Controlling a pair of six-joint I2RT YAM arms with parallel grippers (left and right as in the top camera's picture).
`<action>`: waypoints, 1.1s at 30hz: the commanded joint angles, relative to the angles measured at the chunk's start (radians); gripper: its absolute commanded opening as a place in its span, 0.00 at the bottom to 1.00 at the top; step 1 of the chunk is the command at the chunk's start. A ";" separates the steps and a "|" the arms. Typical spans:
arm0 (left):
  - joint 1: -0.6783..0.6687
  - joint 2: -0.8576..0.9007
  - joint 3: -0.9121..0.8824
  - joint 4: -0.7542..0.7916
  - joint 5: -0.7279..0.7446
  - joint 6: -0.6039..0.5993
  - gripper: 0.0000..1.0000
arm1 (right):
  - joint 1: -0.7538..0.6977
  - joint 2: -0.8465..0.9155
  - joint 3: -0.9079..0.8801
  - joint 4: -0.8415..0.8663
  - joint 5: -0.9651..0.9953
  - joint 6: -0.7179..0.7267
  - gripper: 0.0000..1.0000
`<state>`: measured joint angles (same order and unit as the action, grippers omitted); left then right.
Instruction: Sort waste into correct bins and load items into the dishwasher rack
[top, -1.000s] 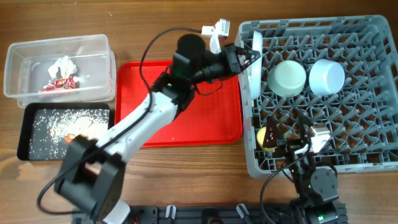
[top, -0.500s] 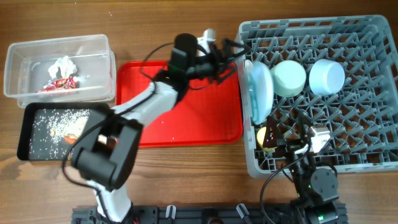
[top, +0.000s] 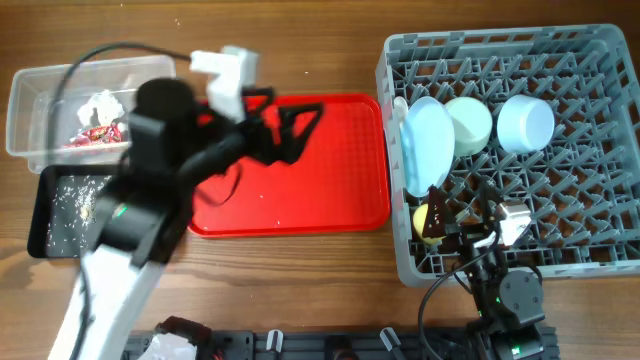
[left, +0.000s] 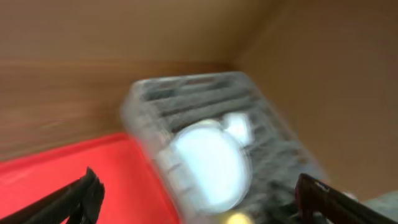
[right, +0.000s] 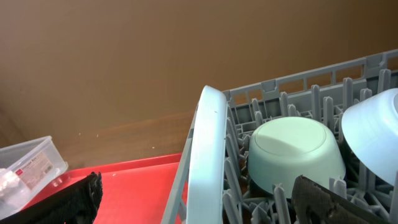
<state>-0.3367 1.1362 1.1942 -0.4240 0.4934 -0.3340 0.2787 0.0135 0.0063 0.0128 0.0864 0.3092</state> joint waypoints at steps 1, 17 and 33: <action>0.085 -0.198 0.003 -0.270 -0.302 0.155 1.00 | 0.002 -0.006 -0.001 0.003 -0.013 -0.019 1.00; 0.406 -0.826 -0.770 0.262 -0.282 0.207 1.00 | 0.002 -0.006 -0.001 0.003 -0.013 -0.019 1.00; 0.327 -1.134 -1.189 0.369 -0.259 0.170 1.00 | 0.002 -0.006 -0.001 0.003 -0.012 -0.018 1.00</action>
